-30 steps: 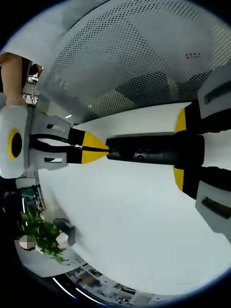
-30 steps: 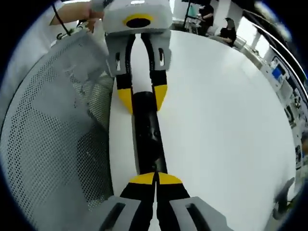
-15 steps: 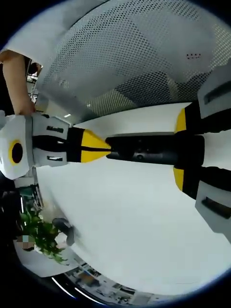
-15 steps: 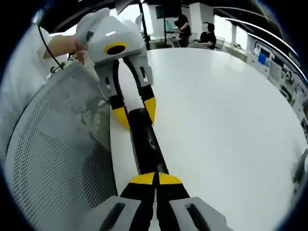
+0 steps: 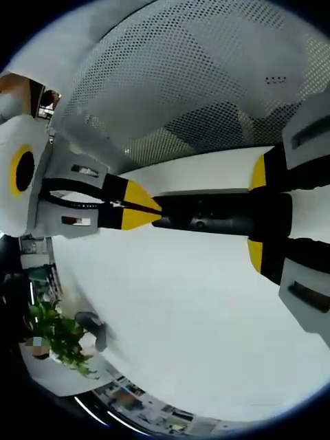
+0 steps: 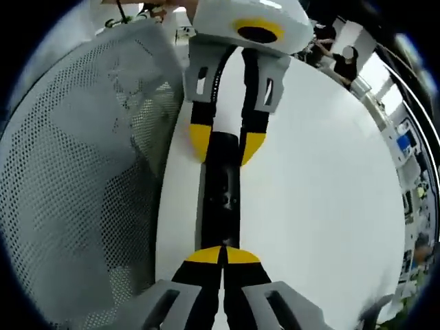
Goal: Press the specified remote control buttons in sequence, fully releasing each button before pressing the next.
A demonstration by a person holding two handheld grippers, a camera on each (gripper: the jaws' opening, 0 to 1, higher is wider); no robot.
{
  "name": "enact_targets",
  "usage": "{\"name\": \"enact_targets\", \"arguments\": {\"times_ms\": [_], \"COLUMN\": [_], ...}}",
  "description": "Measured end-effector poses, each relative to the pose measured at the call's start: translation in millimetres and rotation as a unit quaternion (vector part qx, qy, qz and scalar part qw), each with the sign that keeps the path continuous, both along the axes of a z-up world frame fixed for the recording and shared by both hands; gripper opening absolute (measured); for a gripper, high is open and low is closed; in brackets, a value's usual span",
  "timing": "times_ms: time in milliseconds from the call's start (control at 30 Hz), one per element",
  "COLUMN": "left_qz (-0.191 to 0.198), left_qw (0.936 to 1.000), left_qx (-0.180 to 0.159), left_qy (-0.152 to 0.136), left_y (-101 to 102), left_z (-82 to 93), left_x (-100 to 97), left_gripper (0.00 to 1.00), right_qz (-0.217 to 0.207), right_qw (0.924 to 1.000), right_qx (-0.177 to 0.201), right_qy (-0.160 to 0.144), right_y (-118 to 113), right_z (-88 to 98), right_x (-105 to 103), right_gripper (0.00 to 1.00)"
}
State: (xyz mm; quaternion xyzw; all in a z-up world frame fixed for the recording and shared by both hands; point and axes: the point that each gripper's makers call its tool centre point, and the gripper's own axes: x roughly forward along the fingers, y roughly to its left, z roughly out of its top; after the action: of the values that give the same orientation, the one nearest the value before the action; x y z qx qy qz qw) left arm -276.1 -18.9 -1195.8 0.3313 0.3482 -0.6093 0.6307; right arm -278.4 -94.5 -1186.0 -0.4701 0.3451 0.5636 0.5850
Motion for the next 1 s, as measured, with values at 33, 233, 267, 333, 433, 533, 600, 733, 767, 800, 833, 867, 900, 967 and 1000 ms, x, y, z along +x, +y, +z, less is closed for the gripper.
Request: {"name": "enact_targets", "arguments": {"times_ms": [33,233,267,333,433,533,600,733,767,800,833,867,900,967,1000], "left_qz": [-0.001,-0.002,-0.002,-0.001,0.003,0.005,0.005,0.005,0.005,0.005,0.006,0.006,0.006,0.006,0.005], "left_qw": [1.0000,1.0000,1.0000,1.0000,1.0000,1.0000,1.0000,1.0000,1.0000,1.0000,1.0000,1.0000,1.0000,1.0000,1.0000], "left_qx": [0.000,0.001,0.002,0.003,0.006,0.005,0.005,0.006,0.006,0.006,0.006,0.005,0.005,0.004,0.003], "left_qy": [0.000,-0.001,-0.001,0.000,-0.001,0.000,0.000,0.000,0.000,0.000,0.000,0.000,0.000,0.000,0.000], "left_y": [0.0,0.2,0.2,0.2,0.2,0.4,0.4,0.3,0.2,0.2,0.2,0.1,0.1,0.1,0.0], "left_z": [0.0,0.0,0.0,-0.4,-0.3,0.2,0.4,0.8,1.0,1.1,1.2,1.1,1.1,1.2,1.1], "left_x": [0.0,-0.2,-0.3,-0.1,-0.4,-1.2,-1.3,-1.5,-1.6,-1.6,-1.7,-1.4,-1.4,-1.2,-1.1], "left_gripper": [0.24,0.24,0.24,0.24,0.24,0.24,0.24,0.24,0.24,0.24,0.24,0.24,0.24,0.24,0.24], "right_qz": [-0.005,-0.083,-0.094,-0.111,-0.133,-0.117,-0.104,-0.093,-0.091,-0.086,-0.077,-0.061,-0.071,-0.058,-0.055], "right_qw": [1.0000,0.9954,0.9937,0.9893,0.9839,0.9855,0.9879,0.9885,0.9888,0.9897,0.9924,0.9933,0.9929,0.9947,0.9950], "right_qx": [-0.005,0.041,0.052,0.080,0.100,0.105,0.099,0.102,0.100,0.093,0.076,0.085,0.079,0.072,0.070], "right_qy": [-0.002,0.026,0.032,0.050,0.066,0.065,0.059,0.062,0.064,0.066,0.059,0.050,0.055,0.045,0.044], "right_y": [0.4,-0.5,-0.5,-0.7,-1.8,3.6,5.8,12.9,14.8,14.5,11.3,14.6,13.7,12.9,13.0], "right_z": [-0.7,0.6,1.1,2.8,4.5,8.0,7.8,8.2,6.7,4.2,0.3,3.6,2.5,2.4,2.0], "right_x": [0.2,3.7,3.9,3.2,2.5,-1.0,0.3,1.1,-0.3,-2.1,-3.0,-1.7,-2.9,-2.6,-2.6], "right_gripper": [0.00,0.00,0.00,0.00,0.00,0.00,0.00,0.00,0.00,0.00,0.00,0.00,0.00,0.00,0.00]}}
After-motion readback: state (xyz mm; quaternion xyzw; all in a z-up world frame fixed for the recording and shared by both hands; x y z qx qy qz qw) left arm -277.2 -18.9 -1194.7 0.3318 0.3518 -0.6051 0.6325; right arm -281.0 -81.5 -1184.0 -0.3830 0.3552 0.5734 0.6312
